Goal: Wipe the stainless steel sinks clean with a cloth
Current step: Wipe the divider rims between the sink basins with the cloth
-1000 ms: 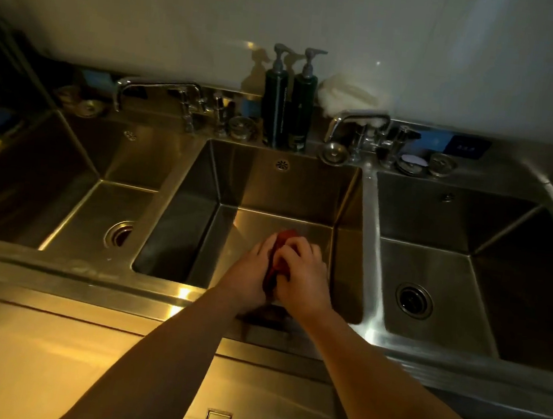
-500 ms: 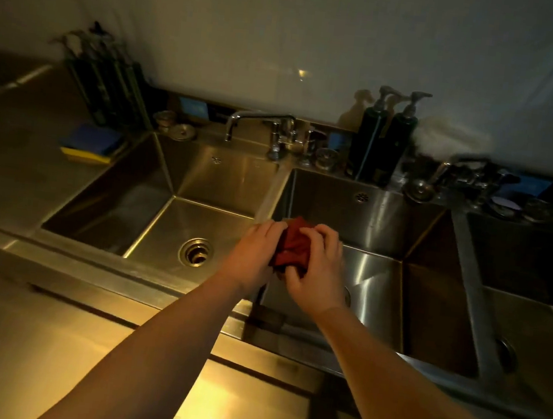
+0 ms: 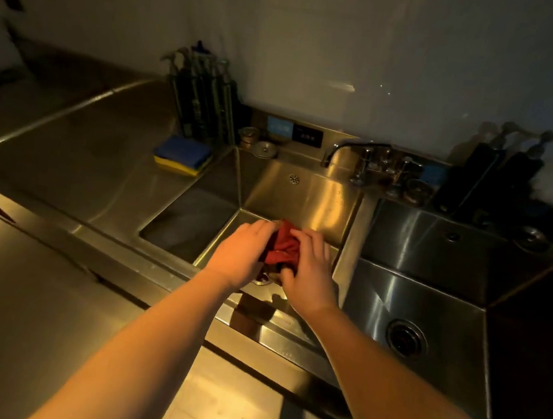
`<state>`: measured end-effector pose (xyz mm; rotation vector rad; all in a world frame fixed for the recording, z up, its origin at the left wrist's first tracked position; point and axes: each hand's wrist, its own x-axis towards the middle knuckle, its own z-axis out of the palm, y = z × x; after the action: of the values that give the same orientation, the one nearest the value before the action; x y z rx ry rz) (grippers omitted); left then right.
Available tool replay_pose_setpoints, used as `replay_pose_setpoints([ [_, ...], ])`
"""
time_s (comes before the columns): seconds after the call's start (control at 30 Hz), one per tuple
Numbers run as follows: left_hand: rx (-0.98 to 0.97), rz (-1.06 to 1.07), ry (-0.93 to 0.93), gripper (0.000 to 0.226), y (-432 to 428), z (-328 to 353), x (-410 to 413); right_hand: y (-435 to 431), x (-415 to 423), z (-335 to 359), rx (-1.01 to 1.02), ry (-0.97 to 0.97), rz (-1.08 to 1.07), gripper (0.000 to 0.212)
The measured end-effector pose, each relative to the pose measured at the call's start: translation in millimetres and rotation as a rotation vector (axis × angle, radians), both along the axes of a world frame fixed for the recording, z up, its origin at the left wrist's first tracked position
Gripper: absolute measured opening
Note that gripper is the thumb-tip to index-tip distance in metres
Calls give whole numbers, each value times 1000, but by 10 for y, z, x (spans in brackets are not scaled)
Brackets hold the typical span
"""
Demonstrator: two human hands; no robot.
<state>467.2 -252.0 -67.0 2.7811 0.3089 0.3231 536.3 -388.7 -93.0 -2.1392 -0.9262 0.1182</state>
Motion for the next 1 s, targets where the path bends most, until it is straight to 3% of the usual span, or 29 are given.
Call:
replay_pose_setpoints([
  [0.67,104,128,91,60,1734,159,157,1876,411,8,40,29,146,50],
  [1.0,162,37,133,54,2826,319,39,2886,176,133,134,67,75,46],
])
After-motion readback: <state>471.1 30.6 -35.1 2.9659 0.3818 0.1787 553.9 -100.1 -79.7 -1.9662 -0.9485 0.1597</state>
